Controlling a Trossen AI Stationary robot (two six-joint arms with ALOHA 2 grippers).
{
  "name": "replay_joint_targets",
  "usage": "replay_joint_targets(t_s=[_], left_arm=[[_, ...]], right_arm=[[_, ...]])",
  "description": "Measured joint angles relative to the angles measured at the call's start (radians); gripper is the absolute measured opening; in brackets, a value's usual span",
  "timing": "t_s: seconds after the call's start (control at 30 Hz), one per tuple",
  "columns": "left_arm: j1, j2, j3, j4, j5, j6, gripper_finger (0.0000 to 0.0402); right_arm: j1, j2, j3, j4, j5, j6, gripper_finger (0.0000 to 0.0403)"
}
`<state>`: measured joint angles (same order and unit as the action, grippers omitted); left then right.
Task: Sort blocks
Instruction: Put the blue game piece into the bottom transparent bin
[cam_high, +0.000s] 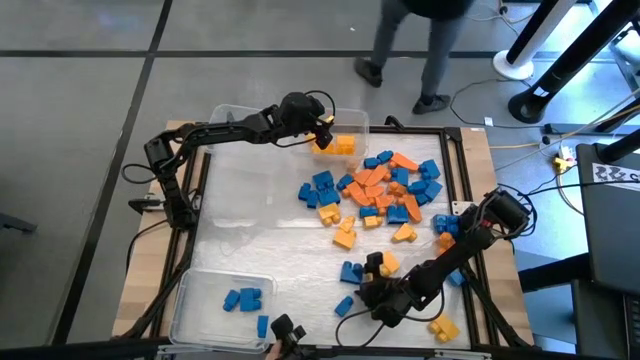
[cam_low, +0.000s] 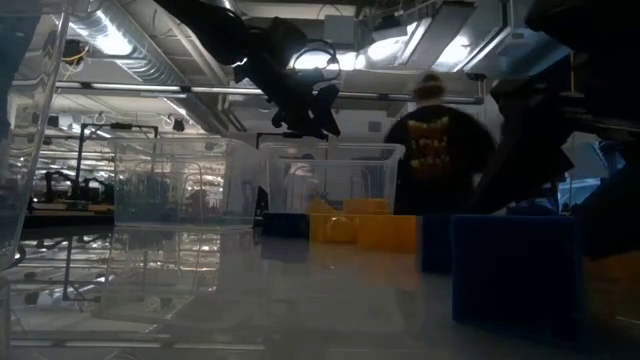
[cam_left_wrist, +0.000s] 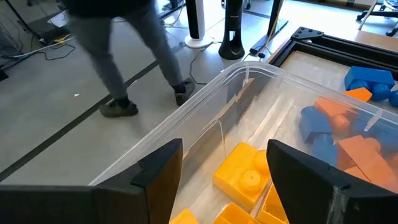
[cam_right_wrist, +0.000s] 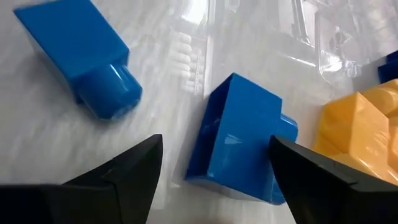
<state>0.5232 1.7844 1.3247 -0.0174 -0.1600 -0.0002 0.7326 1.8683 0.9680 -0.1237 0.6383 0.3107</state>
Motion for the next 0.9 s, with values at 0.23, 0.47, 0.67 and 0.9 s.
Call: replay_joint_targets(t_s=[0.23, 0.47, 0.67, 0.9], left_arm=[[0.000, 0.000, 0.000, 0.000, 0.000, 0.000, 0.0224], [0.000, 0.000, 0.000, -0.001, 0.000, 0.000, 0.0224], [0.000, 0.000, 0.000, -0.001, 0.000, 0.000, 0.0224], [0.000, 0.000, 0.000, -0.001, 0.000, 0.000, 0.0224]], right_arm=[[0.000, 0.001, 0.022, -0.009, -0.001, -0.026, 0.0294], [0.000, 0.001, 0.026, -0.049, 0.041, -0.027, 0.0292], [-0.002, 0.001, 0.026, -0.070, 0.063, -0.027, 0.0254], [-0.033, 0.002, 0.026, -0.124, 0.046, -0.028, 0.0192]])
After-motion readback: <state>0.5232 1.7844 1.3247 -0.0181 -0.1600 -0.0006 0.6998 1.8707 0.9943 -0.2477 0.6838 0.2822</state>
